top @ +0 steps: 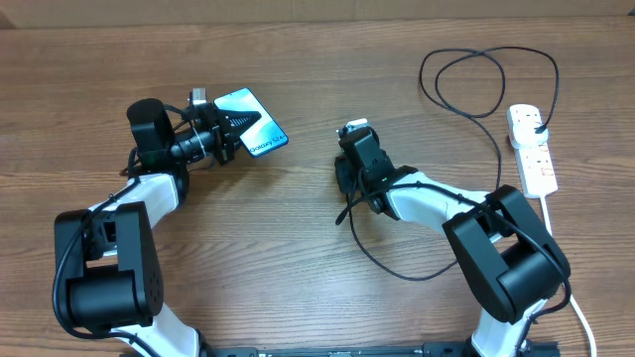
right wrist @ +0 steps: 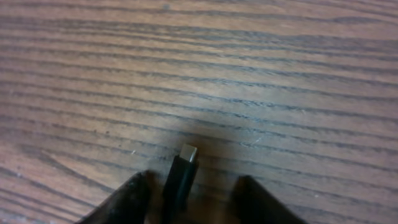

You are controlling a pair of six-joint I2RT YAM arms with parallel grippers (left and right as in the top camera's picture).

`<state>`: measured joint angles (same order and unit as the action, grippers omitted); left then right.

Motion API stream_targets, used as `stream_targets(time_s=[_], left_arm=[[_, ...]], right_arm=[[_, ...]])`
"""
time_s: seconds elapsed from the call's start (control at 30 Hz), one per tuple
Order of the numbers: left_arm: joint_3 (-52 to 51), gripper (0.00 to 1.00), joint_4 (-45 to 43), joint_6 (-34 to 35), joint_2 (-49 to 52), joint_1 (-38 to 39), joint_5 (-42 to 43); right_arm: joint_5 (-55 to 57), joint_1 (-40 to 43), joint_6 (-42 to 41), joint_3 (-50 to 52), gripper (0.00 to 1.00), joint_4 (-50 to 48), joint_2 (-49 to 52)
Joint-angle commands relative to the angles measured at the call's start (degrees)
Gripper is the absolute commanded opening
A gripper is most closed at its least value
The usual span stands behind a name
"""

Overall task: Plug charger to phone and switch on socket
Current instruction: 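Lower the right gripper onto the black cable's USB-C plug and grasp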

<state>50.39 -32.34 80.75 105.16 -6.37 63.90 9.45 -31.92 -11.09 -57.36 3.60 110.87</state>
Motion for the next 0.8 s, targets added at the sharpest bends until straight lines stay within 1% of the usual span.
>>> stream_targets(time_s=[0.0,0.1,0.2,0.33,0.5,0.63,0.77], left_arm=[[1.5,0.04,-0.5,-1.5,-0.5,-0.2,1.7],[1.5,0.05,-0.5,-1.5,-0.5,-0.2,1.7],[1.5,0.04,-0.5,-1.5,-0.5,-0.2,1.8],[1.5,0.04,-0.5,-1.5,-0.5,-0.2,1.8],[1.5,0.04,-0.4,-1.6,-0.5,-0.2,1.8],[1.5,0.04,-0.4,-2.2,-0.5,-0.2,2.2],[1.5,0.04,0.8,-3.8,-0.5,-0.2,2.4]], right_arm=[[-0.1,-0.3,-0.4,-0.8,0.35,0.2,1.5],[-0.6,-0.3,-0.4,-0.8,0.27,0.2,1.5],[-0.7,-0.3,-0.4,-0.8,0.24,0.2,1.5],[-0.9,-0.3,-0.8,-0.8,0.16,0.7,1.5],[-2.2,-0.3,-0.9,-0.8,0.04,1.1,1.4],[-3.1,-0.1,-0.9,-1.4,0.04,1.8,1.4],[-8.2,1.0,-0.9,-5.5,0.04,8.4,0.9]])
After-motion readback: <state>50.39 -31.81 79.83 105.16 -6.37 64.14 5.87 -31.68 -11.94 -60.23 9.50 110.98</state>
